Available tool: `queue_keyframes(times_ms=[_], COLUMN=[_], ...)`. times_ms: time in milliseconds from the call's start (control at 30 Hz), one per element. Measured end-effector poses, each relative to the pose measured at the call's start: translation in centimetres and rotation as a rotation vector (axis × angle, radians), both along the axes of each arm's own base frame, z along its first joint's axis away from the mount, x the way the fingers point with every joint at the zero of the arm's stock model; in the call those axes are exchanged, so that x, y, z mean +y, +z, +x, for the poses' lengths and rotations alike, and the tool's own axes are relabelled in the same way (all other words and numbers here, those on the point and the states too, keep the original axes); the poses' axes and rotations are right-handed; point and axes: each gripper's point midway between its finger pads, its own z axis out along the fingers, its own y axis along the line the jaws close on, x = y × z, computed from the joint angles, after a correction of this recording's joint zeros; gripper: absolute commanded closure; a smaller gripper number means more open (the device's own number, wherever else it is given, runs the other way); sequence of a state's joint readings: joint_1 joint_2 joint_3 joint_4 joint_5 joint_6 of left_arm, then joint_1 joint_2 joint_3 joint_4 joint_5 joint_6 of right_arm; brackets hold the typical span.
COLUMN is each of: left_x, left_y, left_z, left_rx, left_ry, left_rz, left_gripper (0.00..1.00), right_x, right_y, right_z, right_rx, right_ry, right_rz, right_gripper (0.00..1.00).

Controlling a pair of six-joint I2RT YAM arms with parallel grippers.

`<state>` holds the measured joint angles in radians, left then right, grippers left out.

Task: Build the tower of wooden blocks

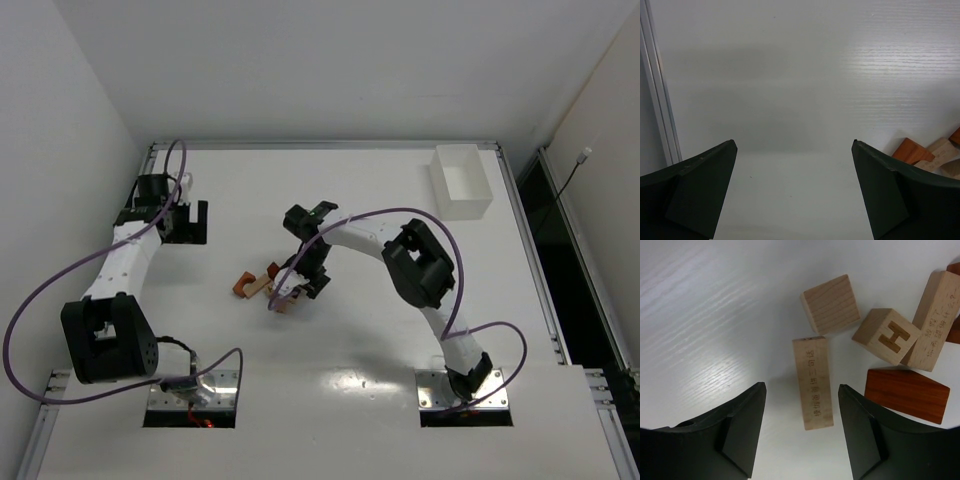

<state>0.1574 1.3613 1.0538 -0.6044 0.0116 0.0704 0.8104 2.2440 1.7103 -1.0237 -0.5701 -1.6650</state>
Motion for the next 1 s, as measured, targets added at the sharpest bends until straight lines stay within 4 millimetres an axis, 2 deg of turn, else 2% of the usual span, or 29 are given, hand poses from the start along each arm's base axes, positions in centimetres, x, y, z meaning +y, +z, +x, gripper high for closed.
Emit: queue_keyframes(times_ms=[167,333,400,533,567,600,800,867,1000], left_x=[0.3,0.5,0.6,0.7,0.7,0.8,1.0,0.9,0.8], left_y=[-0.1,-0.6,-0.8,-0.9,-0.8,-0.8,-0.7,-0.6,-0.6], left_z=[0.0,0.0,0.1,0.2,0.3,0.4,0.7,1.1,1.5], left_rx=[0.001,0.017,0.021,0.026,0.025,0.023,0.019,0.014,0.012], left_ry=[0.007,0.013,0.013,0.009,0.011,0.013,0.006,0.001,-0.003], left_rz=[-0.003,-0.01,-0.014,-0.015,-0.015,-0.015,-0.013,-0.016,-0.029], left_gripper=[0.0,0.0,0.0,0.0,0.0,0.0,0.0,0.0,0.0], right_x=[0.9,1.6,1.8,1.6,1.5,1.4,0.3,0.0,-0.3], right_y=[-1.0,-1.4,-1.5,-1.6,-1.6,-1.6,-1.7,-1.7,-1.5], right_z=[0.7,0.9,0.9,0.8,0.9,0.9,0.6,0.4,0.3], right_rx=[-0.02,-0.036,-0.041,-0.045,-0.044,-0.048,-0.034,-0.025,0.019], right_ry=[0.013,0.03,0.037,0.045,0.045,0.046,0.052,0.05,-0.052], right_rz=[-0.021,-0.042,-0.051,-0.083,-0.089,-0.096,-0.155,-0.166,-0.198], right_gripper=[0.44,0.55,0.63,0.76,0.76,0.81,0.97,1.0,1.0])
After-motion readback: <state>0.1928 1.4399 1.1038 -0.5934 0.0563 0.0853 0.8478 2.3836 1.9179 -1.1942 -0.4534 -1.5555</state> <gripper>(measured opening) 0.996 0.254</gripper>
